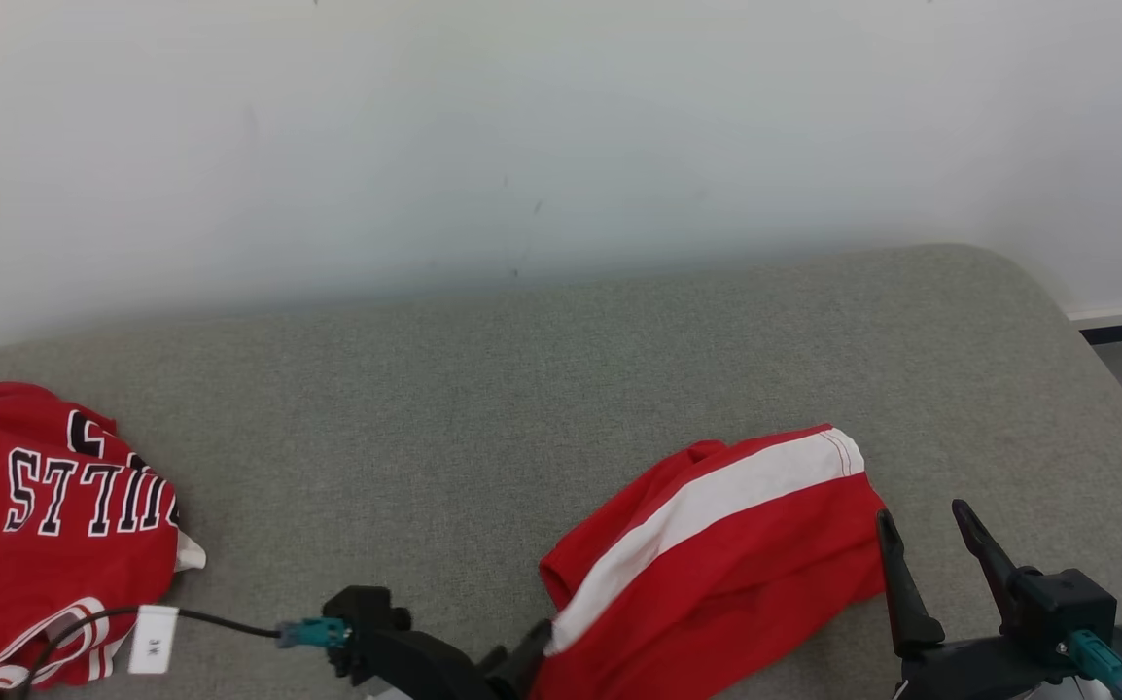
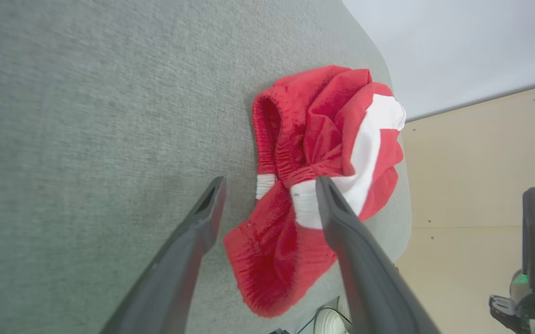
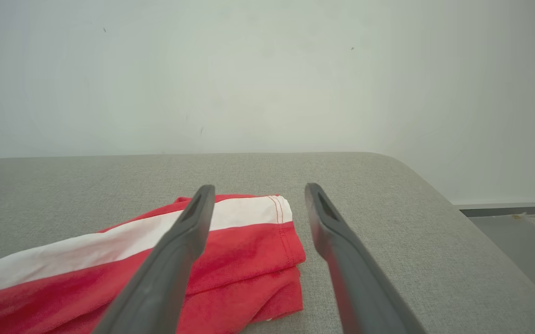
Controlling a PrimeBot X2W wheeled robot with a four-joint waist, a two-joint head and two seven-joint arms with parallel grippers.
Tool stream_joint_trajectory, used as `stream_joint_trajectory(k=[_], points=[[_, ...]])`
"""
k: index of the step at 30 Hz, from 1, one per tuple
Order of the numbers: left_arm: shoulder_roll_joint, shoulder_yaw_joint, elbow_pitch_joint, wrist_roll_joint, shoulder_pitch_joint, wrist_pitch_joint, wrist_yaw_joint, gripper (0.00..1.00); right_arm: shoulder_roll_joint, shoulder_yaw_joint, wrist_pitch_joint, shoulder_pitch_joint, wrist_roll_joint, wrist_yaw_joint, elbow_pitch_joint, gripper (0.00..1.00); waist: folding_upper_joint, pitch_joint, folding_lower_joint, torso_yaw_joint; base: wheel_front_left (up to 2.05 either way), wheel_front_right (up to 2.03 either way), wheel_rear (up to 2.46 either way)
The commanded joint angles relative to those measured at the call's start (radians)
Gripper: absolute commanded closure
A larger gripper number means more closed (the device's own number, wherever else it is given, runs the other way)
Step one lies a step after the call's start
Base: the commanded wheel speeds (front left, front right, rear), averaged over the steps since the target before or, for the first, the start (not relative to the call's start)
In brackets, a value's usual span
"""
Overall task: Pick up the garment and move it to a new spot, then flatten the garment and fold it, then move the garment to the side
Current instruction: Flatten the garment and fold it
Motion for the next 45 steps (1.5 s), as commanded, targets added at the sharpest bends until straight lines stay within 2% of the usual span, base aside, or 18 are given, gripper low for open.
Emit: stream_joint_trajectory(k=[1, 6, 8, 10, 12, 14, 21, 27, 35, 43, 44, 45], points=[[-0.016, -0.005, 0.009, -0.017, -0.011, 0.018, -0.016, 0.00, -0.005, 0.003, 0.002, -0.005, 0.003, -0.002, -0.005, 0.00, 0.0000, 0.003, 0.0000, -0.003, 0.00, 0.00, 0.00], [-0.020, -0.030, 0.043, -0.002, -0.026, 0.040, -0.023, 0.00, -0.006, 0.005, 0.008, 0.003, 0.005, -0.002, -0.008, 0.00, 0.0000, 0.009, 0.0000, 0.000, 0.00, 0.00, 0.00], [-0.030, -0.042, 0.056, 0.010, -0.031, 0.036, -0.026, 0.10, -0.006, 0.004, 0.008, 0.004, 0.005, -0.002, -0.009, 0.00, 0.0000, 0.011, 0.0000, 0.003, 0.00, 0.00, 0.00], [-0.040, -0.049, 0.063, 0.012, -0.035, 0.037, -0.033, 0.12, -0.006, 0.004, 0.009, 0.001, 0.007, -0.002, -0.009, 0.00, 0.0000, 0.012, 0.0000, 0.005, 0.00, 0.00, 0.00], [-0.045, -0.054, 0.067, 0.013, -0.037, 0.033, -0.039, 0.08, -0.005, 0.006, 0.008, -0.003, 0.007, -0.002, -0.008, 0.00, 0.0000, 0.014, 0.0000, 0.007, 0.00, 0.00, 0.00], [-0.054, -0.056, 0.063, 0.013, -0.033, 0.026, -0.049, 0.00, -0.005, 0.009, 0.009, -0.007, 0.006, -0.002, -0.009, 0.00, 0.0000, 0.014, 0.0000, 0.008, 0.00, 0.00, 0.00], [-0.044, -0.032, 0.020, 0.030, -0.018, -0.045, -0.036, 0.00, -0.029, -0.002, 0.011, -0.024, 0.004, -0.002, -0.014, 0.00, 0.0000, 0.011, 0.0000, 0.013, 0.00, 0.00, 0.00], [-0.012, -0.088, -0.054, 0.032, 0.019, 0.040, -0.030, 0.00, -0.069, -0.011, 0.038, -0.047, -0.008, -0.002, -0.032, 0.00, 0.0000, 0.008, 0.0000, 0.022, 0.00, 0.00, 0.00], [-0.009, -0.124, -0.077, 0.068, 0.009, 0.058, -0.007, 0.00, -0.102, 0.022, 0.073, -0.075, -0.004, -0.002, -0.042, 0.00, 0.0000, 0.014, 0.0000, 0.023, 0.00, 0.00, 0.00], [-0.030, -0.145, -0.049, 0.080, -0.022, 0.071, -0.017, 0.00, -0.142, 0.061, 0.161, -0.135, 0.027, -0.002, 0.058, 0.00, 0.0000, 0.025, 0.0000, 0.012, 0.00, 0.00, 0.00], [-0.034, -0.147, -0.045, 0.082, -0.028, 0.071, -0.019, 0.04, -0.148, 0.067, 0.171, -0.150, 0.033, -0.002, 0.075, 0.00, 0.0000, 0.028, 0.0000, 0.011, 0.00, 0.00, 0.00], [-0.037, -0.150, -0.042, 0.085, -0.032, 0.071, -0.023, 0.20, -0.154, 0.070, 0.187, -0.167, 0.044, -0.002, 0.099, 0.00, 0.0000, 0.030, 0.0000, 0.011, 0.00, 0.00, 0.00]])
